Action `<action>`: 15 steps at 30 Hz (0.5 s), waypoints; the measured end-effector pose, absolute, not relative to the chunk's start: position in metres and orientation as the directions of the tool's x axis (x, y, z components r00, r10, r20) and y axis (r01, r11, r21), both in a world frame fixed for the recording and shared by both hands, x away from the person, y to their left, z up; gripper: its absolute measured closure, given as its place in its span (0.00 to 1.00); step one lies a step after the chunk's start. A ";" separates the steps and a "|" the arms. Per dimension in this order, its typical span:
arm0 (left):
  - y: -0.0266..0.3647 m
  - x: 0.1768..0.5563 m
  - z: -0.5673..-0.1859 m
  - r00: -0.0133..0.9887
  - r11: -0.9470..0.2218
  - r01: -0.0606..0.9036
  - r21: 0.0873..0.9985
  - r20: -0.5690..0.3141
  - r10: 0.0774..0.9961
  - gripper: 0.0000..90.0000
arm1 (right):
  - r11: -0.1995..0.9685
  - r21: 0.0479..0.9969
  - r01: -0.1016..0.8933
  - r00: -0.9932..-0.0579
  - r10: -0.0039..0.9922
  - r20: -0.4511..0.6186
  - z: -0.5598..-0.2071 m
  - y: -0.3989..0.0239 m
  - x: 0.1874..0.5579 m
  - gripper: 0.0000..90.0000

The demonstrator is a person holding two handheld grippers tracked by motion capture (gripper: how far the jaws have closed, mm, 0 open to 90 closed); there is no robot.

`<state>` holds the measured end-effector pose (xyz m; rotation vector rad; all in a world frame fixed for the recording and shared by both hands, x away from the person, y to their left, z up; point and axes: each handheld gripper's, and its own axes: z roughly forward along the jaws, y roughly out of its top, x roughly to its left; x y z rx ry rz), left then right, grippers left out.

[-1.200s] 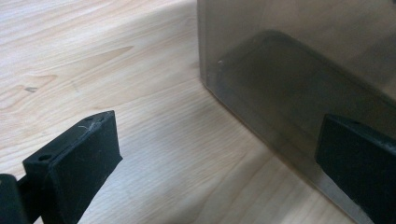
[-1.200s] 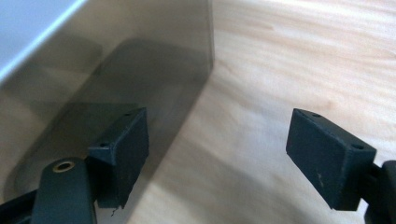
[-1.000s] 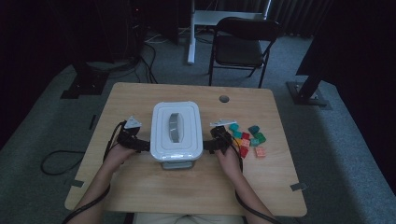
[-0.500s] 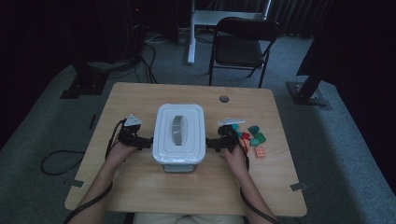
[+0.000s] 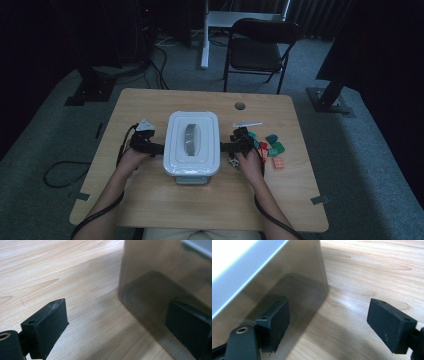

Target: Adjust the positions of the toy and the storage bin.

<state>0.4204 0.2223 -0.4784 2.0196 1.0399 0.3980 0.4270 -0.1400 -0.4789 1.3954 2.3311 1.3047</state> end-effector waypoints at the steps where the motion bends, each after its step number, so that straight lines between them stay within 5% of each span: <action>1: 0.221 0.419 -0.478 0.609 -0.332 0.530 0.781 -0.078 0.789 0.06 | 0.203 0.726 0.657 -0.572 0.761 0.305 -0.479 -0.140 0.426 0.20; 15: 0.211 0.387 -0.477 0.642 -0.360 0.515 0.778 -0.072 0.763 0.06 | 0.257 0.748 0.612 -0.623 0.739 0.257 -0.479 -0.150 0.395 0.20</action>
